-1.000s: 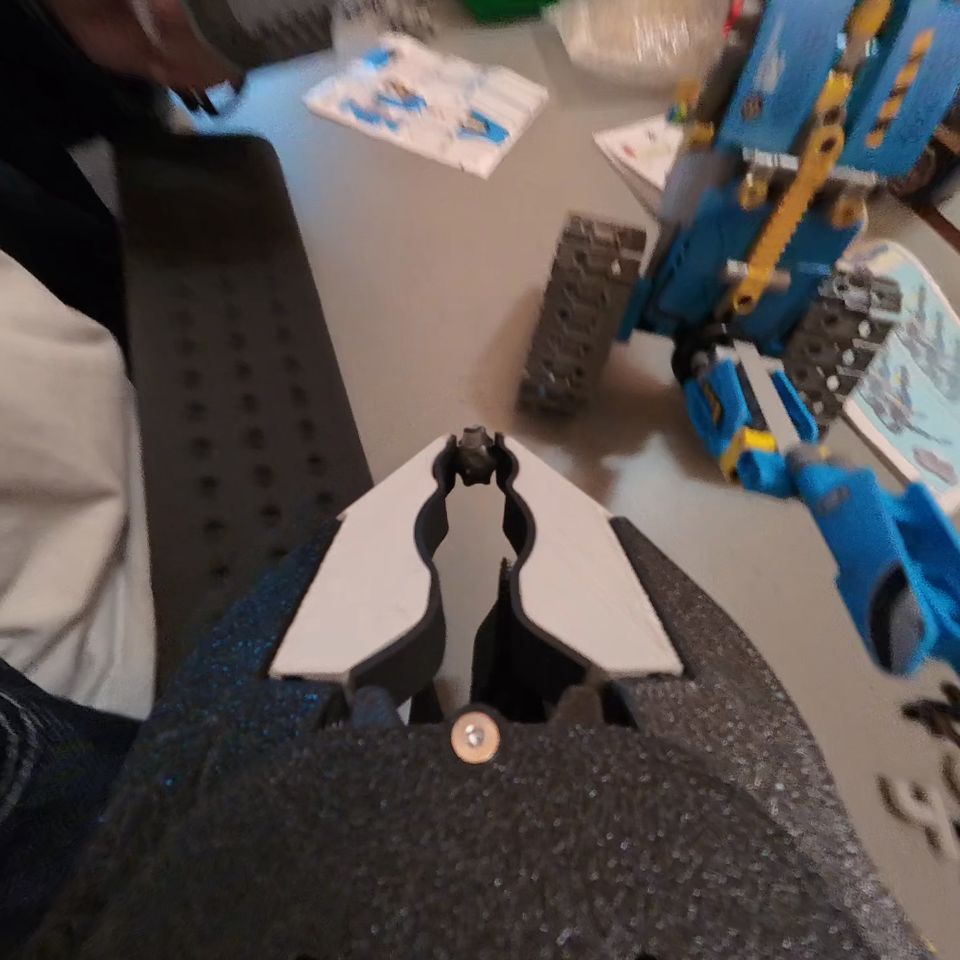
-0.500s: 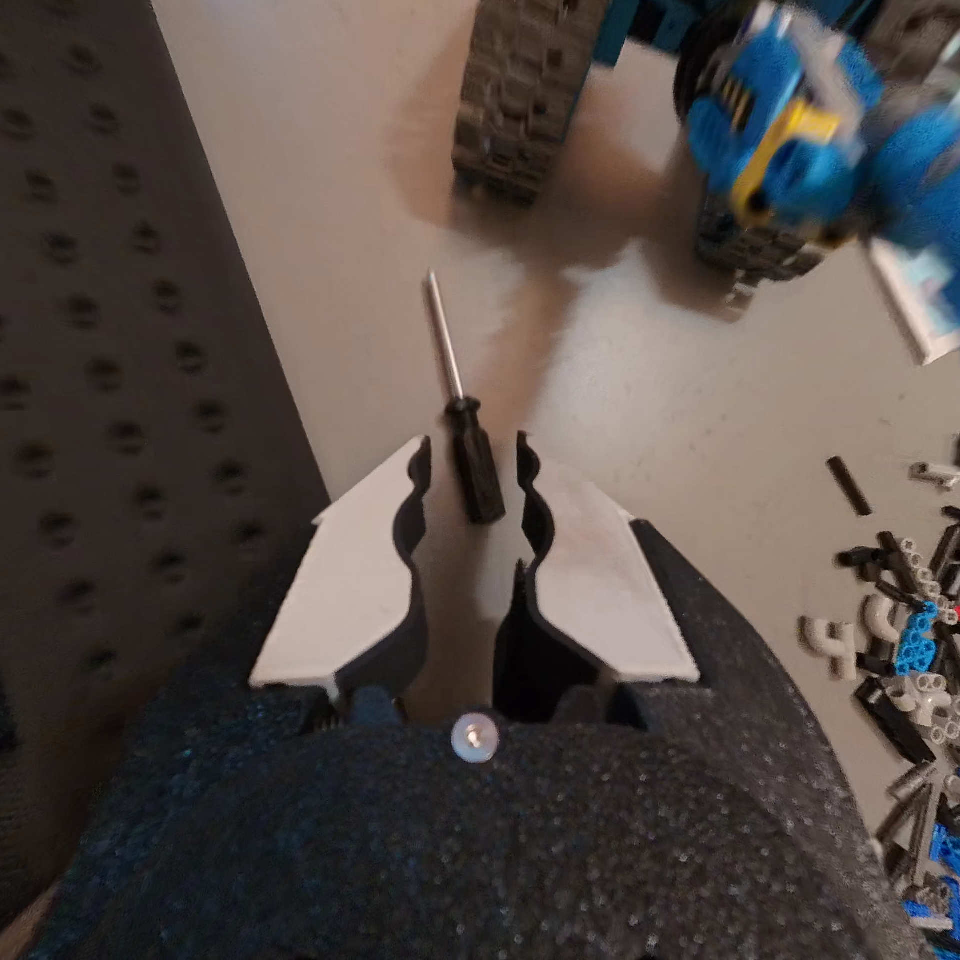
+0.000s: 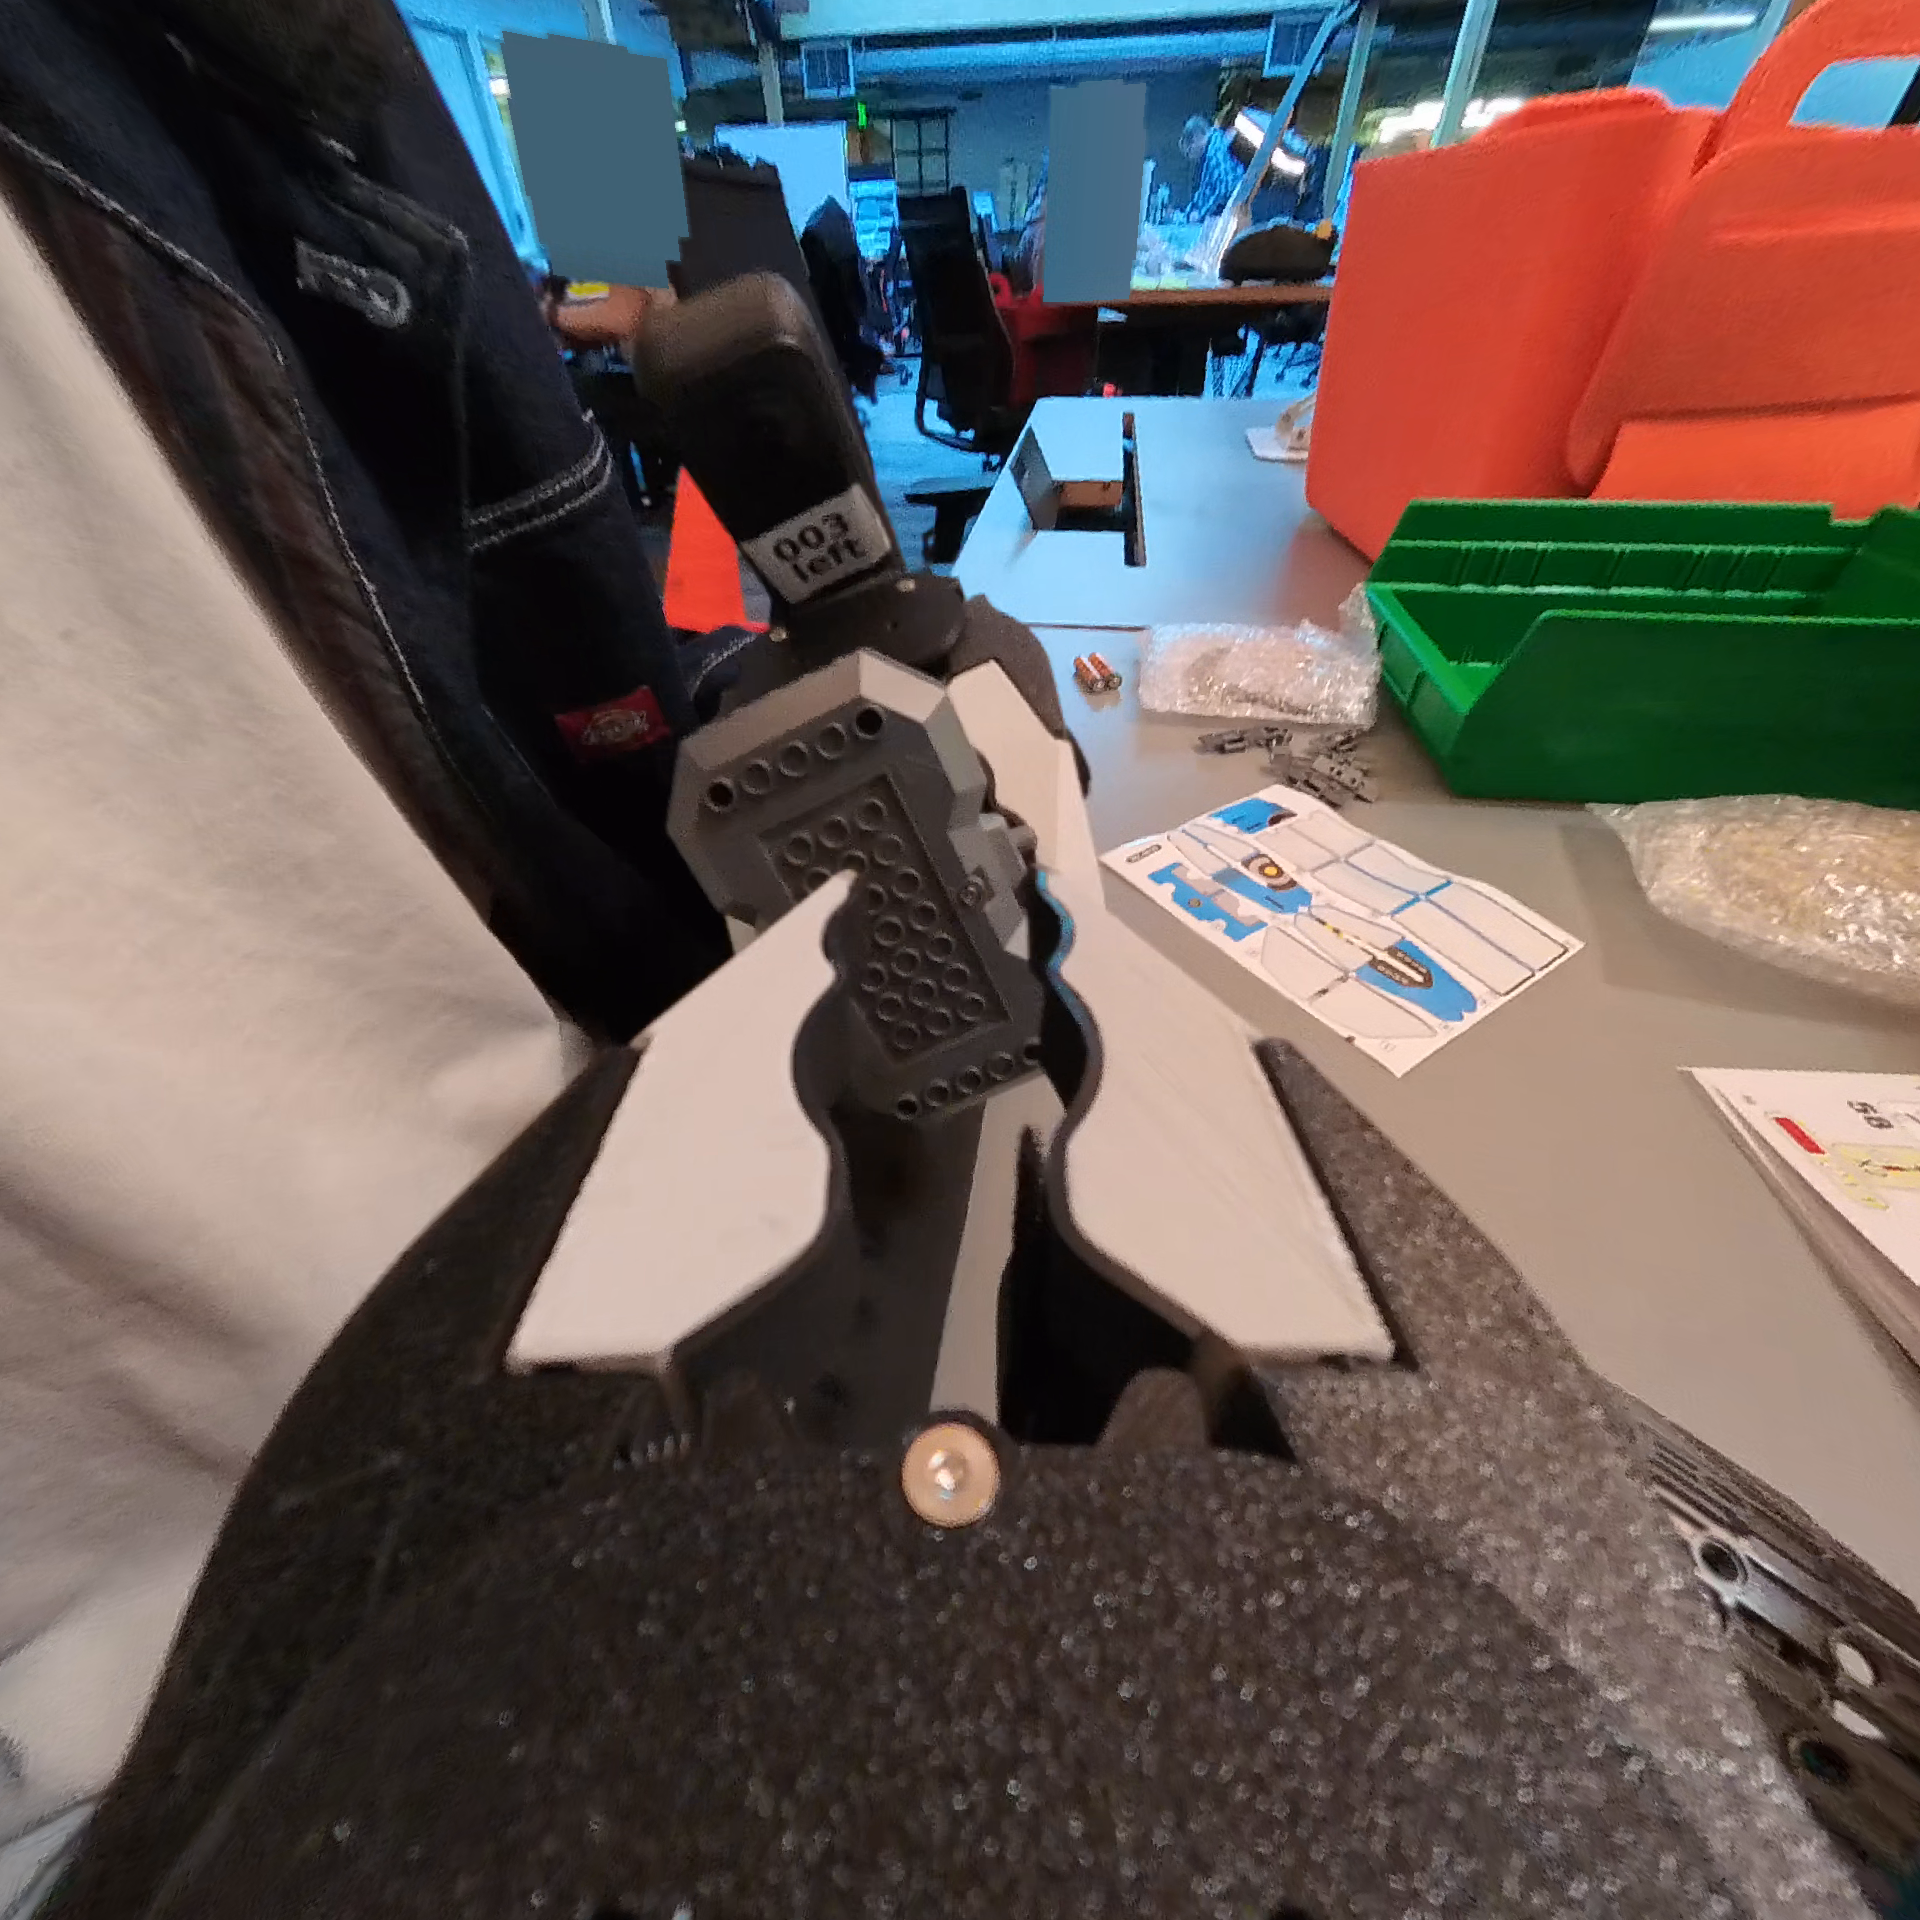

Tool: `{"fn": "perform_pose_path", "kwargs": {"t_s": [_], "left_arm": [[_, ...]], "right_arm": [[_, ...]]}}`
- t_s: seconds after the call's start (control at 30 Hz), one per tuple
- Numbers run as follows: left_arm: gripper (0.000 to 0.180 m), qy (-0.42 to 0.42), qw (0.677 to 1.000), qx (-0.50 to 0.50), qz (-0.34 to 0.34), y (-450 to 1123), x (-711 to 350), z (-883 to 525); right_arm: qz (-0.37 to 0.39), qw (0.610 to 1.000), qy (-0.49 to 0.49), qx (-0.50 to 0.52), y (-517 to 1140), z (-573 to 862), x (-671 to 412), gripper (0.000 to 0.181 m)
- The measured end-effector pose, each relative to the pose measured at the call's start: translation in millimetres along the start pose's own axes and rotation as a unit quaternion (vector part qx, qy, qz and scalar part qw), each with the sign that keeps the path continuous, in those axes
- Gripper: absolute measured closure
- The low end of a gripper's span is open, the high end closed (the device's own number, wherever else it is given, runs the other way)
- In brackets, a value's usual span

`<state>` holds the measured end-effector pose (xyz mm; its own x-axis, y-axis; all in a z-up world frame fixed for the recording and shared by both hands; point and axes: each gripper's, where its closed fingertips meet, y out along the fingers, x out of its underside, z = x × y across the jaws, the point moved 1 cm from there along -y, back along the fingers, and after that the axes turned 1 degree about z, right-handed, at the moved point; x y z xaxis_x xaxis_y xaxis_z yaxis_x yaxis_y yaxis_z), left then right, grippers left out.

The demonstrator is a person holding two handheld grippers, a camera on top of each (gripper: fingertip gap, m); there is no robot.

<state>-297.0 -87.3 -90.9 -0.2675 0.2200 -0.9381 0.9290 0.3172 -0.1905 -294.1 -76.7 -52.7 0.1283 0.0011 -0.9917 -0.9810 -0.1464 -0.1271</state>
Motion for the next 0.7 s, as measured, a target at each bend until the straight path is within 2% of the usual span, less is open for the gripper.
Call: {"fn": "perform_pose_path", "kwargs": {"t_s": [0.1, 0.27, 0.53, 0.7], "left_arm": [[0.110, 0.002, 1.000, 0.006, -0.005, 1.1, 1.3, 2.2], [0.110, 0.000, 1.000, 0.030, -0.006, 1.7, 2.1, 7.4], [0.110, -0.016, 0.999, 0.040, -0.001, 0.8, 1.0, 6.6], [0.110, -0.014, 0.999, 0.040, -0.009, 2.3, 3.0, 7.6]], "right_arm": [[-0.001, 1.000, -0.004, 0.005, 0.4, 0.5, 3.6, 0.157], [-0.010, 0.999, 0.000, -0.048, 8.4, -16.6, 8.8, 0.153], [-0.002, 0.998, 0.003, -0.058, 6.8, -20.1, 6.8, 0.149], [-0.007, 0.999, 0.003, -0.052, 5.0, -18.6, 9.0, 0.155]]}}
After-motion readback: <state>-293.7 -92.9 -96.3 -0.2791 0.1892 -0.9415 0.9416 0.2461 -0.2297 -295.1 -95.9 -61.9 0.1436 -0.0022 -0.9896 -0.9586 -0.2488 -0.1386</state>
